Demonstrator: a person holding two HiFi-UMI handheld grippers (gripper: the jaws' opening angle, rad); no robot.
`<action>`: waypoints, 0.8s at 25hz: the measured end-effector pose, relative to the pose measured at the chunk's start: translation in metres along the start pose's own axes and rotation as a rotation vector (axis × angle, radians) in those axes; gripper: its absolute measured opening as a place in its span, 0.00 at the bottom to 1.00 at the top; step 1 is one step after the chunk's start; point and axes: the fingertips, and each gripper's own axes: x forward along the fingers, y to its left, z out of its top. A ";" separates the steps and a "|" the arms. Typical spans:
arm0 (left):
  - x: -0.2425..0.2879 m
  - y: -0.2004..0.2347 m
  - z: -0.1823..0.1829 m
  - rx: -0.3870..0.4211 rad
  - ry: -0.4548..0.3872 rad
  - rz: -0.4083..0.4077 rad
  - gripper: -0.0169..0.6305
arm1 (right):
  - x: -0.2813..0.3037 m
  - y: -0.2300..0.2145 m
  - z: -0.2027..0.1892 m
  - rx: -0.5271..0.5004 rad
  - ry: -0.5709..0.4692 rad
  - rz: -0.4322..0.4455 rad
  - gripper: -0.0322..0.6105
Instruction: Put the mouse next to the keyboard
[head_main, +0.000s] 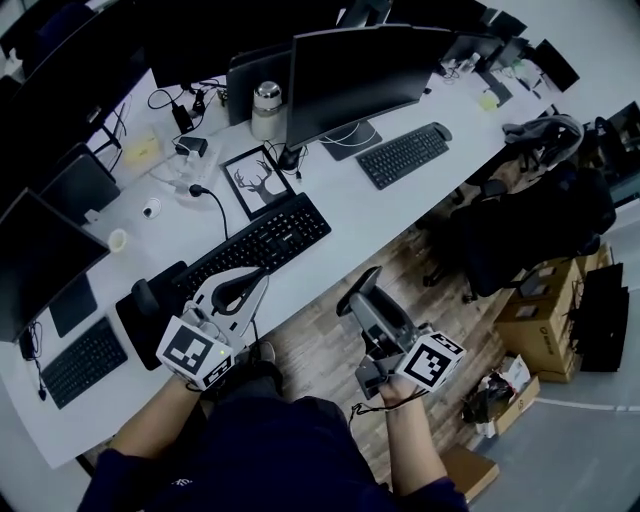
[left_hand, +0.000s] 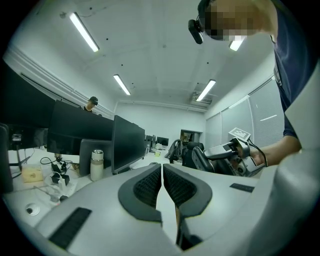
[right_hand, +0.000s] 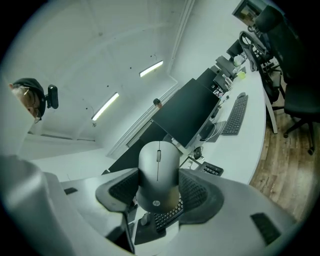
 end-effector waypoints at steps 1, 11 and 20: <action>-0.001 0.003 0.001 0.000 -0.001 0.003 0.09 | 0.004 0.001 0.000 0.000 0.004 0.003 0.45; 0.001 0.015 0.005 0.001 -0.007 0.030 0.09 | 0.017 -0.001 0.008 0.001 0.010 0.022 0.45; 0.024 0.017 0.007 0.011 0.003 0.065 0.09 | 0.024 -0.021 0.027 0.007 0.027 0.054 0.45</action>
